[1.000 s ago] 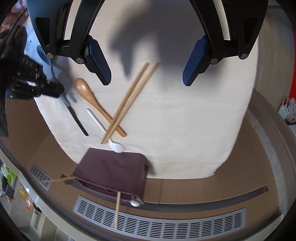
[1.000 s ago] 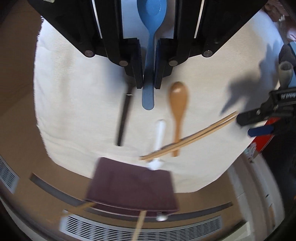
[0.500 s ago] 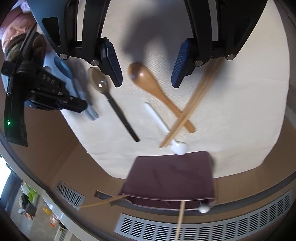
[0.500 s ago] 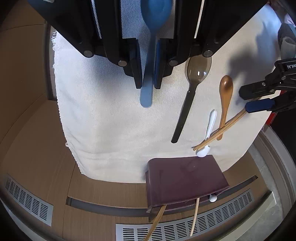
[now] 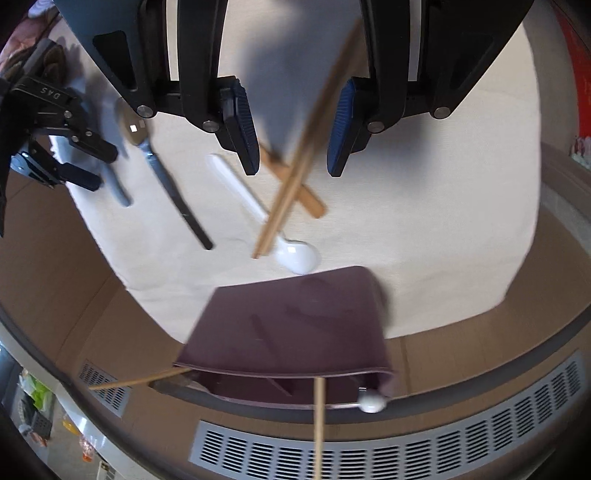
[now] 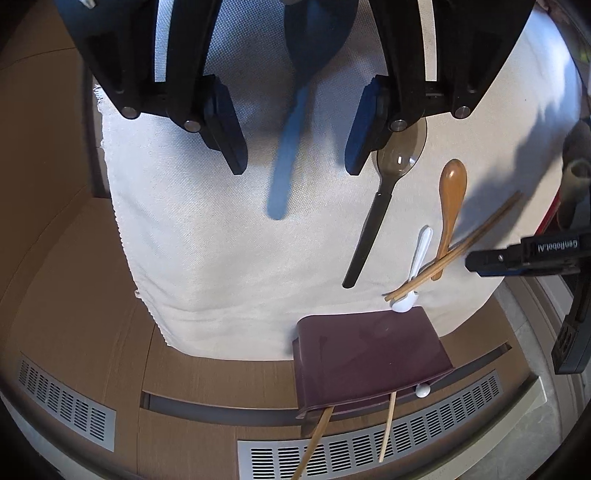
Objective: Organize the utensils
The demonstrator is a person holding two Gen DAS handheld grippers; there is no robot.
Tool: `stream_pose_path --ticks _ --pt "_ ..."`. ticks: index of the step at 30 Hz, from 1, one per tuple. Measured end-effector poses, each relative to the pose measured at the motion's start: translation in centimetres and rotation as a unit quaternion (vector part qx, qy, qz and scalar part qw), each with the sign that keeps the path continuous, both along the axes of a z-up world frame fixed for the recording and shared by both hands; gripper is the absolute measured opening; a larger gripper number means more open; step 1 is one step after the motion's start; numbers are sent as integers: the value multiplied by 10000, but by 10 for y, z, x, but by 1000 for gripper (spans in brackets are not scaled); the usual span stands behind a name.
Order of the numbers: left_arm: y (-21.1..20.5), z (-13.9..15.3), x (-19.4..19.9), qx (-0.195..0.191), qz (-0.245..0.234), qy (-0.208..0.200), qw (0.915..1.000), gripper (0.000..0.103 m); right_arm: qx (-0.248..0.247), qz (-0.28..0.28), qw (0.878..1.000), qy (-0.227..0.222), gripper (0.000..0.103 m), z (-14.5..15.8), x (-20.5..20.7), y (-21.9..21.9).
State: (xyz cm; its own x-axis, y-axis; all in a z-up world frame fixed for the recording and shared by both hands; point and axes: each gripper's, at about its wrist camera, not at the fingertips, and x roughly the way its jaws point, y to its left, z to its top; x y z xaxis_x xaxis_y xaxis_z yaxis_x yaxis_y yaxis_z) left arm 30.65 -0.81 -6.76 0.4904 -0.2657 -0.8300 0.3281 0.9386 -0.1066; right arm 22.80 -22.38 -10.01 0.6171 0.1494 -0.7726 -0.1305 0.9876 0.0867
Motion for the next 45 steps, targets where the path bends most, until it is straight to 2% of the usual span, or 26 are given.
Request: stream_pose_path --ticks 5,9,15,21,23,25,28,30,32,37,41,43,45 --pt "24 -8 -1 243 166 89 9995 39 -107 83 9999 4 63 -2 1 6" --pt "28 -17 -3 330 133 172 9992 39 -211 113 9997 3 65 -3 1 9" --pt "20 -20 -2 274 38 178 9995 39 -275 153 9995 45 70 -5 2 12" --pt "-2 -24 1 607 -161 182 9979 39 -301 183 9994 52 76 -5 2 12" --pt "-8 -24 8 656 -202 165 9975 35 -291 196 9994 65 79 -5 3 13" --pt "-18 -23 19 656 -269 203 9973 23 -283 215 9993 92 81 -6 3 14" --pt "-31 -24 28 761 -352 165 9963 13 -164 232 9994 178 87 -7 5 13" --pt "-39 -24 29 815 -417 121 9957 10 7 263 9994 244 92 -8 6 11" --pt "-40 -22 26 756 -451 131 9960 9 174 331 9988 324 103 -9 7 10" --pt "-23 -5 1 268 -407 26 9988 8 259 337 9975 564 103 -10 7 12" --pt "-5 5 -25 -131 -289 83 9995 8 192 670 9951 699 103 -8 7 11" --pt "-1 5 -36 -59 -307 66 9995 8 443 666 9942 721 103 -5 5 4" --pt "0 6 -43 70 -300 -9 9995 8 718 541 9933 730 96 -2 3 -4"
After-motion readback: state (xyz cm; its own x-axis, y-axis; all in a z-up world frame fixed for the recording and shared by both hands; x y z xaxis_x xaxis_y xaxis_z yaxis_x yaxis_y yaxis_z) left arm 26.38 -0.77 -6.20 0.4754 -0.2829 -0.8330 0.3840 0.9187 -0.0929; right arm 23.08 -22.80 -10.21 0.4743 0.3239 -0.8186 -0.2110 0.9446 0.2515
